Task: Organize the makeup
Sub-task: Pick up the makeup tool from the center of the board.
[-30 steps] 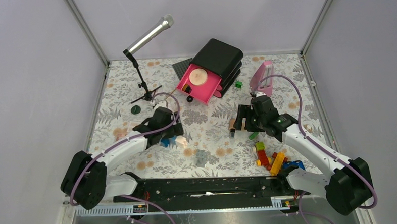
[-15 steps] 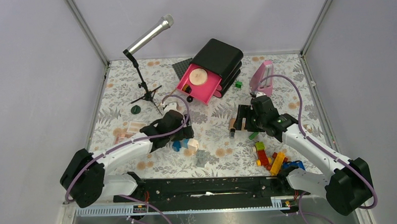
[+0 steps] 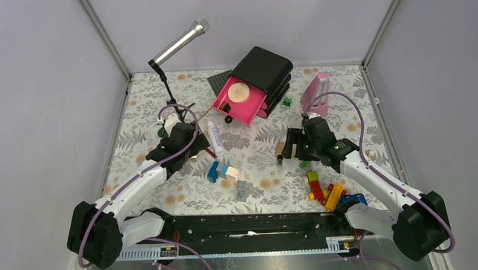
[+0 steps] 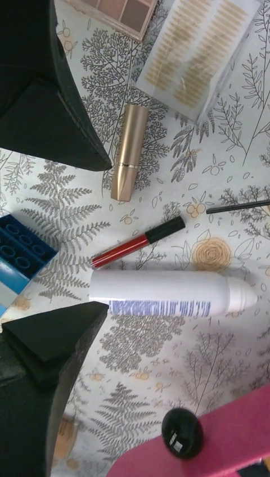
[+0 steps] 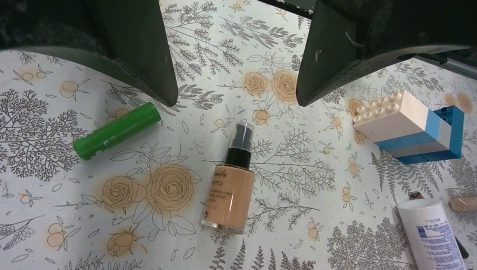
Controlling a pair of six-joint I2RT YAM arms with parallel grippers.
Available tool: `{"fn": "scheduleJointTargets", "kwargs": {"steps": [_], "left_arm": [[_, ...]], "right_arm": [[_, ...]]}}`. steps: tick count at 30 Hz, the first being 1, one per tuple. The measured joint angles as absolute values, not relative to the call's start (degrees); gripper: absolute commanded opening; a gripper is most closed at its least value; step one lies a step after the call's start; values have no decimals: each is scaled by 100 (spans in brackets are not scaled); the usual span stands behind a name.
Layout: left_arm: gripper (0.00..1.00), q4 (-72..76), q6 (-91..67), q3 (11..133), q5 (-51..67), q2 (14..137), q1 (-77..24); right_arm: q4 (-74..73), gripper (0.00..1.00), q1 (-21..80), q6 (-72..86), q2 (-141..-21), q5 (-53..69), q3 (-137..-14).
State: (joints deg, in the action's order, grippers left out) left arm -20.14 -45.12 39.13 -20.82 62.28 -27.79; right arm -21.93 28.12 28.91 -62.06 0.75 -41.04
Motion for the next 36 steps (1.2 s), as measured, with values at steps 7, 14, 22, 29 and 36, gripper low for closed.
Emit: {"fn": "scheduleJointTargets", "kwargs": {"steps": [7,14,22,29,36], "left_arm": [[88,-2003,-4491,3944,-2141,6893,-2569],[87,-1973,-4539,3846,-2130,6761,-1981],[91,-2196,-4589,3846,-2156,6202,-1649],[96,-2829,-4611,4139,-2429,5581,-1413],[97,-3238,-4615,4431,-2497,5212,-1028]], "right_arm": [[-2196,84,2812,2891,-6184,75,-4023],[-2198,84,2812,2891,-6080,73,-3959],[-2196,85,2812,2891,-6077,71,-3922],[-2198,85,2812,2875,-6077,71,-3870],[-2193,85,2812,2871,-6071,19,-3822]]}}
